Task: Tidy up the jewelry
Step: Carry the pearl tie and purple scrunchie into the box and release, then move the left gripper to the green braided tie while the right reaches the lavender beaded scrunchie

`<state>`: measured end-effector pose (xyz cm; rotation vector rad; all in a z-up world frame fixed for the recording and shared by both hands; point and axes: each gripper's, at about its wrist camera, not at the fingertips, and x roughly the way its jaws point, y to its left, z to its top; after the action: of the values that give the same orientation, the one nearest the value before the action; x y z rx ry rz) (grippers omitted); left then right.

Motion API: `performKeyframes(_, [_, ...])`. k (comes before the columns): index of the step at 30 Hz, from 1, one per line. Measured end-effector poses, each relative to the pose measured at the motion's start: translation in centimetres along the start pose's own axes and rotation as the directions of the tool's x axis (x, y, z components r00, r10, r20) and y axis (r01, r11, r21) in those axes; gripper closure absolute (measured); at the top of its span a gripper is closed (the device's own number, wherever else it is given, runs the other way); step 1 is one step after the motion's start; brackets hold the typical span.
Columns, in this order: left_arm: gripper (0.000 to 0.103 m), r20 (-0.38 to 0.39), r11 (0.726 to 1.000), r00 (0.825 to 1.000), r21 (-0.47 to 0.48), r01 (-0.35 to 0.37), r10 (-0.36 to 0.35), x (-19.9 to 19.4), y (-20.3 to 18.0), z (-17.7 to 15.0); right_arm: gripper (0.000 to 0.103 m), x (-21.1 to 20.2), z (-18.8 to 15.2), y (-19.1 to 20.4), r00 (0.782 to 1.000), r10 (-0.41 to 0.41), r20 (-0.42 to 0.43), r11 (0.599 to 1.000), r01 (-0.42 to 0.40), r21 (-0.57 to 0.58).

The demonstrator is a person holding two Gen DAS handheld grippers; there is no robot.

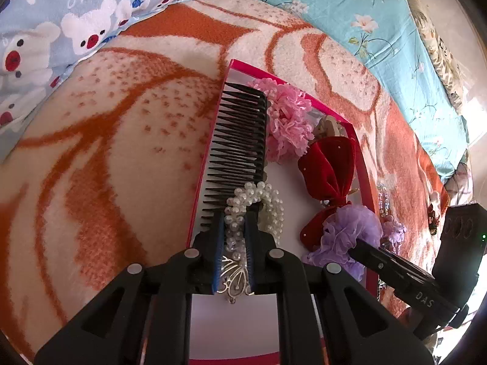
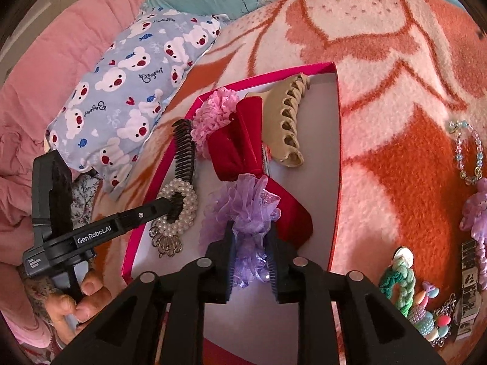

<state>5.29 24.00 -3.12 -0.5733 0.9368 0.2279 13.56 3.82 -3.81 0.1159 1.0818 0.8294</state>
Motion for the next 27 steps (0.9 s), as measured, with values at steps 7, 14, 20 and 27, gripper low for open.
performKeyframes(7, [0.092,0.01,0.999,1.0,0.026,-0.019,0.019,-0.8,-0.8,-0.2,0.068,-1.1,-0.4,0.4,1.0,0.014,0.009,1.0,-0.014,0.001])
performKeyframes(14, [0.068,0.036,0.999,0.999,0.045,-0.023,0.022,-2.5,-1.9,-0.6,0.066,-3.4,-1.0,-0.4,0.999,0.021,0.034,1.0,-0.022,0.022])
performKeyframes(20, [0.068,0.048,0.997,0.999,0.08,-0.002,-0.002,-3.8,-3.6,-1.3,0.066,-6.4,-2.1,-2.0,0.997,0.006,0.076,0.998,-0.01,0.055])
performKeyframes(27, [0.068,0.033,0.991,0.999,0.129,0.018,-0.022,-3.9,-6.1,-2.2,0.066,-10.2,-3.6,-5.6,0.991,-0.052,0.123,0.991,0.036,0.128])
